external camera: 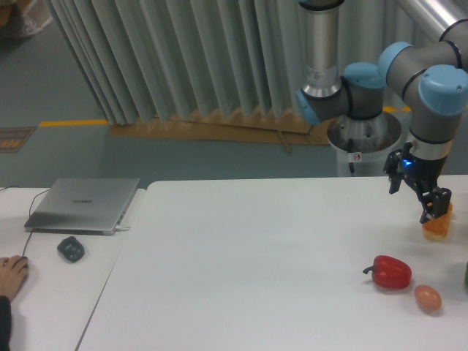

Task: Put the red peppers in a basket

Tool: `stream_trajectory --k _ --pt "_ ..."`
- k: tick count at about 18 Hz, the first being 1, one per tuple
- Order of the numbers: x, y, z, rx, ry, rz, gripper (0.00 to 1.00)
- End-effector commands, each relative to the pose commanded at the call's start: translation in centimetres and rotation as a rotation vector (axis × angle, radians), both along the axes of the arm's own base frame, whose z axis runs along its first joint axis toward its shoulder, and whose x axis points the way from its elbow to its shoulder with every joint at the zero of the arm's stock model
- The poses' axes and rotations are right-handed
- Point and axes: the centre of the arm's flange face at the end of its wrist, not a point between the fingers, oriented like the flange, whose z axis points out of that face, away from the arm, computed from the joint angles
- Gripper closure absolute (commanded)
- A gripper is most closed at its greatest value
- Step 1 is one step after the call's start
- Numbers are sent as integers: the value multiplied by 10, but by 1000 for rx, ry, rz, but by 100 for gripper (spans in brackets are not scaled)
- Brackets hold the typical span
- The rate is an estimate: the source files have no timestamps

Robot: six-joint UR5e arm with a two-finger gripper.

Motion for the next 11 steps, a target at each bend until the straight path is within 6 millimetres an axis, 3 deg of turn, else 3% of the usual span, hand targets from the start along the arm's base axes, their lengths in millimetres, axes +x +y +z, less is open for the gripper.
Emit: stream_trajectory --k 11 --pt "0 -1 1 -6 6 0 0"
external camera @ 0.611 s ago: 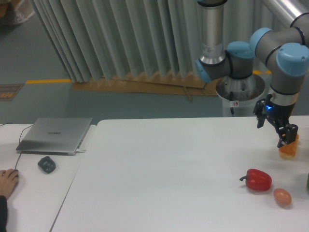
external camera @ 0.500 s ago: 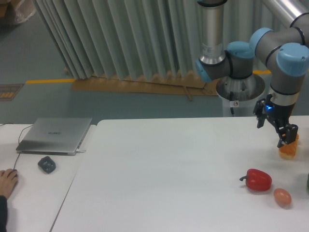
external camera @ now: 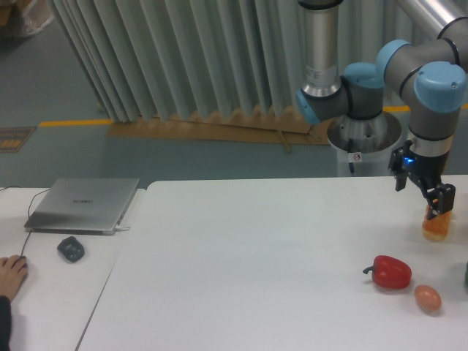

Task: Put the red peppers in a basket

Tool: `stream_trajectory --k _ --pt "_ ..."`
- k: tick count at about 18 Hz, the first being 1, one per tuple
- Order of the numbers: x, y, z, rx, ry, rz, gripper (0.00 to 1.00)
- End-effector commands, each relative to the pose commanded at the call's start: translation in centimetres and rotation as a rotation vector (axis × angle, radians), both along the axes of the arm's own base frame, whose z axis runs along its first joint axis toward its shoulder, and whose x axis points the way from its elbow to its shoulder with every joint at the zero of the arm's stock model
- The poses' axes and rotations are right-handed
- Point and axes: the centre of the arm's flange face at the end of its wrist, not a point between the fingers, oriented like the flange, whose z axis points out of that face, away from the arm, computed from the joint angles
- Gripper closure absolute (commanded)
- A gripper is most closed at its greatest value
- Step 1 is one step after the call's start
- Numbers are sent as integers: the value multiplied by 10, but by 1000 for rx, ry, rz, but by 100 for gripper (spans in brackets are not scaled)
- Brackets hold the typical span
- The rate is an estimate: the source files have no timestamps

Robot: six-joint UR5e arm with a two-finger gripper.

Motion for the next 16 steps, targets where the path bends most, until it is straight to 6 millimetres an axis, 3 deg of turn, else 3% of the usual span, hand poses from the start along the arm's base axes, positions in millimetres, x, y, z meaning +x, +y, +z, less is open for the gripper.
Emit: stream_trajectory --k 16 --pt "-1 -2 -2 -26 11 -1 0"
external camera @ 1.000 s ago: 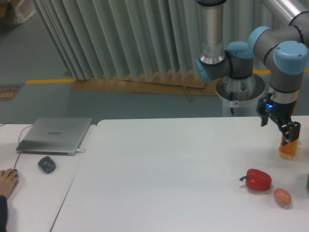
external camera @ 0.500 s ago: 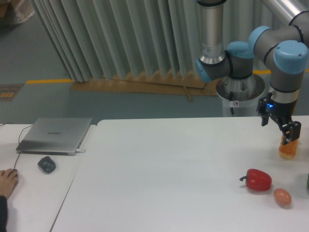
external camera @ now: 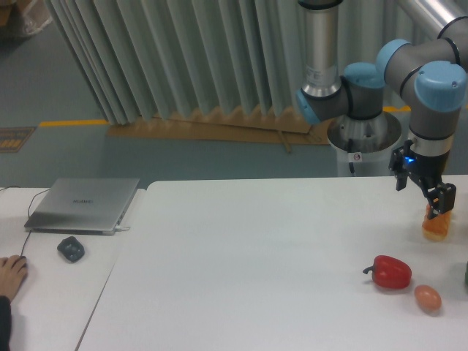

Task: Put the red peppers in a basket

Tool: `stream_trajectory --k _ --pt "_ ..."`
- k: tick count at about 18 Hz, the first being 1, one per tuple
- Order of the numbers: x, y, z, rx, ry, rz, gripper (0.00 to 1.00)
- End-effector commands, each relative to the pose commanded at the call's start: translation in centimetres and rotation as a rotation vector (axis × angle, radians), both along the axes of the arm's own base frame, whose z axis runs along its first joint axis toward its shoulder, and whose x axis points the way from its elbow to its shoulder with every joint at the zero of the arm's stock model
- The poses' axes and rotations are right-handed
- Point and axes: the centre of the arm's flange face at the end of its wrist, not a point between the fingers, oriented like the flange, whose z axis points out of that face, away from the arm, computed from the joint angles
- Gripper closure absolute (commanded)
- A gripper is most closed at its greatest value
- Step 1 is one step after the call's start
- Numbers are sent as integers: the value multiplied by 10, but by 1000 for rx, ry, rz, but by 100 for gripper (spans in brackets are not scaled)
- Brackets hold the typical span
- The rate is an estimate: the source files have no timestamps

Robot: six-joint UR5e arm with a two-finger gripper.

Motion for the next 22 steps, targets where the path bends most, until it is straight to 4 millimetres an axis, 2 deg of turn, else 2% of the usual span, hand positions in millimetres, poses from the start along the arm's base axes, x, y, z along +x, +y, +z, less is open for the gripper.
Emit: stream_trajectory --k 6,8,11,12,16,17,19,22 --pt "-1 1 4 3 9 14 0" --pt "-6 1 7 9 22 111 0" --pt "-20 5 11 49 92 189 0" --pt "-34 9 16 54 151 216 0" --pt "-47 16 2 5 183 202 0" --pt "-45 33 -16 -13 164 167 0" --pt "-20 76 -31 -18 153 100 0" --pt "15 97 -61 1 12 40 0"
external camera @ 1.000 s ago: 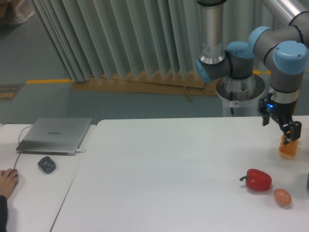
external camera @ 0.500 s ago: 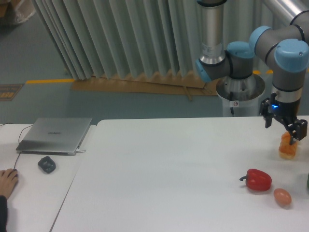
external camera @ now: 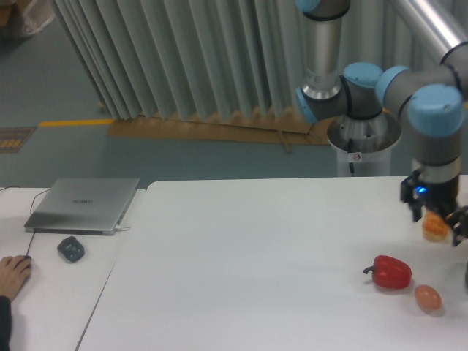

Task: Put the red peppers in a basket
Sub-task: 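Lift the gripper and move it over the red bell pepper, then lower the gripper onto the red pepper and close on its stem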

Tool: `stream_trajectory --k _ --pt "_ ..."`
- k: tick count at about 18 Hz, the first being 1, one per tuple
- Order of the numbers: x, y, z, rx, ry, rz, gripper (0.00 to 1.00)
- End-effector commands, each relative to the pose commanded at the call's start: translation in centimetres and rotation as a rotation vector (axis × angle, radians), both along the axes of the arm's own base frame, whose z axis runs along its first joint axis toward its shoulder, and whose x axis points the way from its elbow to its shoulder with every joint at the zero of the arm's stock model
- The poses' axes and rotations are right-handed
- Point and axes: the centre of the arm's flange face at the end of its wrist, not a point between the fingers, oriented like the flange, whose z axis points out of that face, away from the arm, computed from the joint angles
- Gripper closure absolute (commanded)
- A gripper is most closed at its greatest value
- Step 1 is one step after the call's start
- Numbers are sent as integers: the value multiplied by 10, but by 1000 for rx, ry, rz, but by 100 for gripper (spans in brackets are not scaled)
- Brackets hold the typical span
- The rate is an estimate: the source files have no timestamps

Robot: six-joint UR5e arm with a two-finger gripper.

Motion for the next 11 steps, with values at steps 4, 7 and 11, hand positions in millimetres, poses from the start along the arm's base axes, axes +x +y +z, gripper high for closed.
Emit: stream_trajectory --k 4,7,11 --pt "19 14 -11 -10 -22 -90 0" --pt "37 10 -28 -116 -21 -253 0" --pt "36 7 -31 -142 -10 -322 0"
